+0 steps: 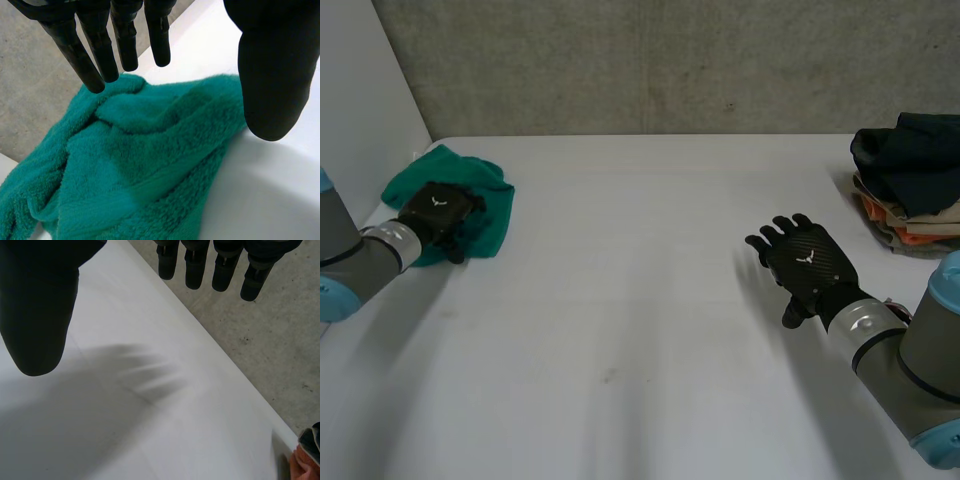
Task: Fold the laundry.
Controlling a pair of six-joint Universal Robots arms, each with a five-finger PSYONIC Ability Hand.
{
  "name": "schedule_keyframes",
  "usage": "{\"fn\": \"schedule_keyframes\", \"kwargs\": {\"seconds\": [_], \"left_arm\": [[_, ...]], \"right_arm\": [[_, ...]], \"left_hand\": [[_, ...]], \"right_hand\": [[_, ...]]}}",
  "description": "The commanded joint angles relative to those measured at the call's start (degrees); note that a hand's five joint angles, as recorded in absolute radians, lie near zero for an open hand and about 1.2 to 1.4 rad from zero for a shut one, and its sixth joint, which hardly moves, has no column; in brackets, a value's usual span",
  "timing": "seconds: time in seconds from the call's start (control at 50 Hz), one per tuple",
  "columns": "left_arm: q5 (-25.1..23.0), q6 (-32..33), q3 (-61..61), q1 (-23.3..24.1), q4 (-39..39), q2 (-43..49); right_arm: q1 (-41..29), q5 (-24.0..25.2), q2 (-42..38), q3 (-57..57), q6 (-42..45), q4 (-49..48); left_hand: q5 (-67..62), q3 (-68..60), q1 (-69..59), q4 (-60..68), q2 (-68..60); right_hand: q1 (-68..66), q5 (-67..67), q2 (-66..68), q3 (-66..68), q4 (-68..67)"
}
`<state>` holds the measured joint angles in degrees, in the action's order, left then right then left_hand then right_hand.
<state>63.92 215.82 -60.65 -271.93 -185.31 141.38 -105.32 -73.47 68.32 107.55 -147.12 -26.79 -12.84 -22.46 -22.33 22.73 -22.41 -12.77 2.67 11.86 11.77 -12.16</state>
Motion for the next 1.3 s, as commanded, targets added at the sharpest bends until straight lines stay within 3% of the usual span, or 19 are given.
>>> {"fn": "schedule_keyframes", "kwargs": {"seconds": [0.02,0.18,0.26,0.3,0.46,0.54,0.64,0.74,0.84,0.94,1.02,1.06,1.08,1.16,1.22,1.3], "left_arm": [[0.77,0.22,3.16,0.17,-2.16,3.11],[1.03,1.36,7.29,0.17,-3.04,6.62],[1.56,1.89,8.61,-0.18,-3.31,7.5],[2.0,1.97,8.62,-0.18,-3.39,7.33],[3.58,-0.83,2.12,3.16,-0.24,-1.79],[4.11,-7.06,-5.34,7.46,0.56,-12.86],[6.21,-22.76,-15.09,15.01,-0.31,-28.14],[10.17,-34.31,-19.77,22.92,-4.35,-35.03],[17.81,-41.09,-20.48,31.89,-7.7,-33.55],[26.41,-42.06,-16.71,42.42,-9.02,-23.03],[30.03,-43.54,-12.14,46.22,-8.32,-15.11],[30.3,-44.95,-10.9,47.1,-7.79,-13.07],[29.61,-46.87,-10.2,47.63,-6.92,-12.72],[26.01,-49.18,-10.98,47.11,-4.55,-16.03],[24.07,-47.6,-12.12,45.18,-3.92,-19.73],[21.6,-38.92,-14.5,38.77,-3.57,-25.53]], "right_arm": [[0.46,0.0,0.05,0.38,-0.01,0.07],[0.73,0.0,0.05,0.55,-0.01,0.07],[0.82,0.0,0.05,0.64,-0.01,0.07],[0.91,-0.09,0.06,0.73,-0.01,0.34],[1.69,-0.79,1.28,0.9,-0.01,0.95],[2.75,-0.88,1.64,0.82,-0.1,1.04],[4.42,-0.97,2.16,0.2,-1.15,1.65],[5.39,-1.41,2.69,-0.76,-3.26,3.5],[6.26,-2.81,3.13,-1.91,-6.07,6.05],[7.32,-5.36,3.22,-3.31,-8.35,9.03],[7.93,-6.33,3.04,-4.1,-9.06,10.88],[8.02,-6.42,2.96,-4.19,-9.15,11.5],[8.11,-6.51,2.95,-4.28,-9.15,11.85],[7.94,-6.42,3.22,-4.28,-9.15,13.25],[7.5,-6.42,3.48,-4.28,-9.41,14.22],[5.92,-6.51,4.71,-4.28,-10.55,16.94]], "left_hand": [[-3.35,-3.73,-3.86,3.46,-3.78],[-12.08,-12.45,-12.59,12.19,-12.51],[-35.24,-35.62,-35.75,35.35,-35.67],[-57.09,-57.46,-57.6,57.2,-57.52],[-57.16,-57.54,-57.67,57.27,-57.59],[-57.16,-57.54,-57.67,57.27,-57.59],[-57.16,-57.54,-57.67,57.27,-57.59],[-57.16,-57.54,-57.67,57.27,-57.59],[-57.16,-57.54,-57.67,57.27,-57.59],[-57.16,-57.54,-57.67,57.27,-57.59],[-57.16,-57.54,-57.67,57.27,-57.59],[-43.65,-44.03,-44.16,43.76,-44.08],[-25.07,-25.45,-25.58,25.18,-25.5],[4.61,4.23,4.1,-4.5,4.18],[12.84,12.46,12.33,-12.73,12.41],[12.84,12.46,12.33,-12.73,12.41]], "right_hand": [[2.77,-2.67,-1.86,-1.77,2.16],[2.77,-2.67,-1.86,-1.77,2.16],[2.77,-2.67,-1.86,-1.77,2.16],[2.77,-2.67,-1.86,-1.77,2.16],[2.77,-2.67,-1.86,-1.77,2.16],[2.77,-2.67,-1.86,-1.77,2.16],[2.77,-2.67,-1.86,-1.77,2.16],[2.77,-2.67,-1.86,-1.77,2.16],[2.77,-2.67,-1.86,-1.77,2.16],[2.77,-2.67,-1.86,-1.77,2.16],[2.77,-2.67,-1.86,-1.77,2.16],[2.77,-2.67,-1.86,-1.77,2.16],[2.77,-2.67,-1.86,-1.77,2.16],[2.77,-2.67,-1.86,-1.77,2.16],[2.77,-2.67,-1.86,-1.77,2.16],[2.77,-2.67,-1.86,-1.77,2.16]]}}
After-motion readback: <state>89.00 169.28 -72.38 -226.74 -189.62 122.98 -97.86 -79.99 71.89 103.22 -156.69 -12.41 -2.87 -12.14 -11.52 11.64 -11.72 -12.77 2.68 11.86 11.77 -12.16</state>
